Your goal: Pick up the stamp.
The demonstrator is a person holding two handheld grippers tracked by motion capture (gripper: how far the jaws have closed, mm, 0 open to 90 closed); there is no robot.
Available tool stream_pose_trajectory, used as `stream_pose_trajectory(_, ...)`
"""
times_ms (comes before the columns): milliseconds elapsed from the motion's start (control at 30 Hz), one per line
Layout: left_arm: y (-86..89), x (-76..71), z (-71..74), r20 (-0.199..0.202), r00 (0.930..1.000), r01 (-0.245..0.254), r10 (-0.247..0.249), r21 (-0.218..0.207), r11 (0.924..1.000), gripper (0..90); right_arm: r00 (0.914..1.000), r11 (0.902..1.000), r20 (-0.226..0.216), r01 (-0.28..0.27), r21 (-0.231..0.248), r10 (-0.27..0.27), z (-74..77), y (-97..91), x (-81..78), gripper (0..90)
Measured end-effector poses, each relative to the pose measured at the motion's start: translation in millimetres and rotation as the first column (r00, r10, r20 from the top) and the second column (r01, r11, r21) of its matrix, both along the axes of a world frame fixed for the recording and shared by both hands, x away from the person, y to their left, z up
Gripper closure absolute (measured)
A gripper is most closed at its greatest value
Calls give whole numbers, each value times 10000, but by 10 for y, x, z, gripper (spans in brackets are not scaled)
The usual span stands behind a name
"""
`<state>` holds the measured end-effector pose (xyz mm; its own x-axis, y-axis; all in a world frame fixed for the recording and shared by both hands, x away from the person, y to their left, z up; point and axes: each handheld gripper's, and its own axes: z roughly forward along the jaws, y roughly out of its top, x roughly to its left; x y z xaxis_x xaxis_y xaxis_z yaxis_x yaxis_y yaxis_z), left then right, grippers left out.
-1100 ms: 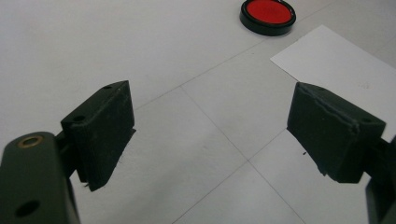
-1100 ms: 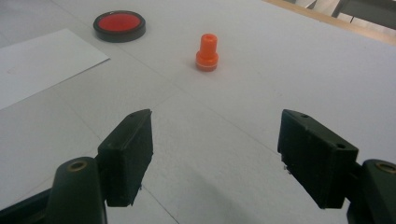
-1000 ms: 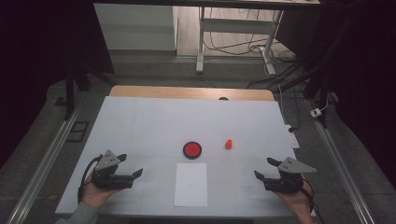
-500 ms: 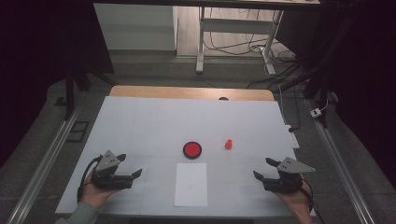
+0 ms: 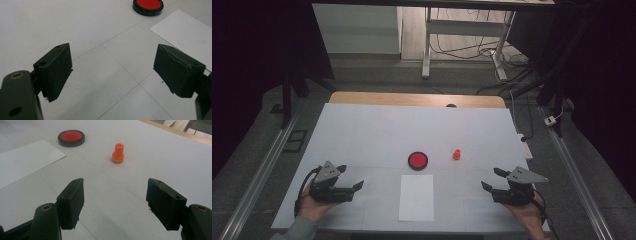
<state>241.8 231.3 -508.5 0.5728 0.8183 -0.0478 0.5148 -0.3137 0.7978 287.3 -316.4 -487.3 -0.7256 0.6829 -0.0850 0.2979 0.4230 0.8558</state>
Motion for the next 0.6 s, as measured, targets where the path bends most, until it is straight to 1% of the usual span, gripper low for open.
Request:
stream_pose_trajectory(200,-1,10,-11,-62,10000,-15,15,-16,10000,155,10000,10000,72,0,12,0,47,69,27,307)
stream_pose_trajectory(333,-10,14,-17,-74,10000,-4,4,18,10000,154,9999,9999,102,39,148,-40,81,122,48,308)
stream_pose_trajectory(500,-18,19,-19,-97,10000,3,-2,67,10000,154,10000,9999,58,24,143,-25,92,179,74,309)
stream_pose_trajectory(600,-19,21,-21,-94,10000,-12,13,88,10000,154,10000,9998,36,31,219,-32,96,219,101,309)
